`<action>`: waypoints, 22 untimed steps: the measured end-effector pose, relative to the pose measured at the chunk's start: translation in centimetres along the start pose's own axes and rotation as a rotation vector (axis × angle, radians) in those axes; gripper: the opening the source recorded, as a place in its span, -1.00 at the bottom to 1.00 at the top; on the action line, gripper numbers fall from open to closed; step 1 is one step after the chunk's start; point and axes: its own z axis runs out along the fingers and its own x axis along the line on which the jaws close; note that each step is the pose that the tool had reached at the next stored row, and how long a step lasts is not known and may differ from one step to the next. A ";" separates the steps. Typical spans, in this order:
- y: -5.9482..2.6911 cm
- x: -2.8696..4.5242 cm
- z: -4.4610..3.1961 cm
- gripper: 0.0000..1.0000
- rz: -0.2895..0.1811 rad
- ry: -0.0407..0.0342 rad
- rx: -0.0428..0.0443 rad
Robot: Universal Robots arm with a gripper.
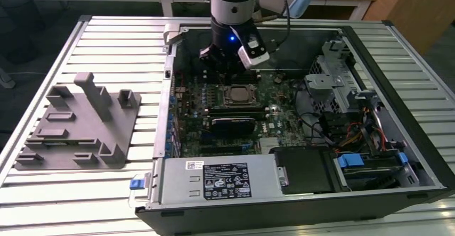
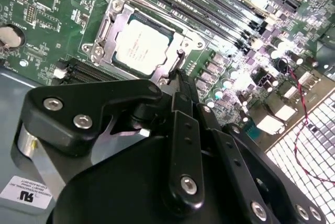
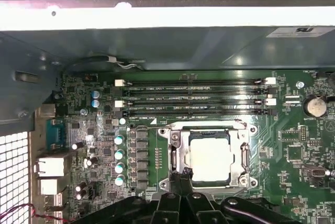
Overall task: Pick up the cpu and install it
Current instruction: 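Close the cpu cover, then install the first cpu locking lever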
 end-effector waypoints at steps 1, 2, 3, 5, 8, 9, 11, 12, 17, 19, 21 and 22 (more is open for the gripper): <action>0.00 0.00 0.00 -0.79 0.000 0.0000 0.0000; 0.00 0.00 0.00 -0.79 0.000 0.0000 0.0000; 0.00 0.00 0.00 -0.79 0.000 0.0000 0.0000; 0.00 -0.20 -0.01 -0.79 0.000 0.0001 0.0002; 0.02 -0.89 0.00 -0.79 0.000 0.0001 0.0001; 0.03 -1.15 0.00 -0.79 0.000 0.0001 0.0002; 0.04 -1.64 0.01 -0.79 0.000 0.0001 0.0001; 0.05 -1.87 0.01 -0.79 0.000 0.0001 0.0001; 0.08 -3.01 0.02 -0.79 0.000 0.0001 0.0002; 0.08 -3.14 0.03 -0.79 0.000 0.0000 0.0001; 0.09 -3.17 0.03 -0.79 0.000 0.0000 0.0001; 0.09 -3.18 0.03 -0.79 0.000 0.0000 0.0001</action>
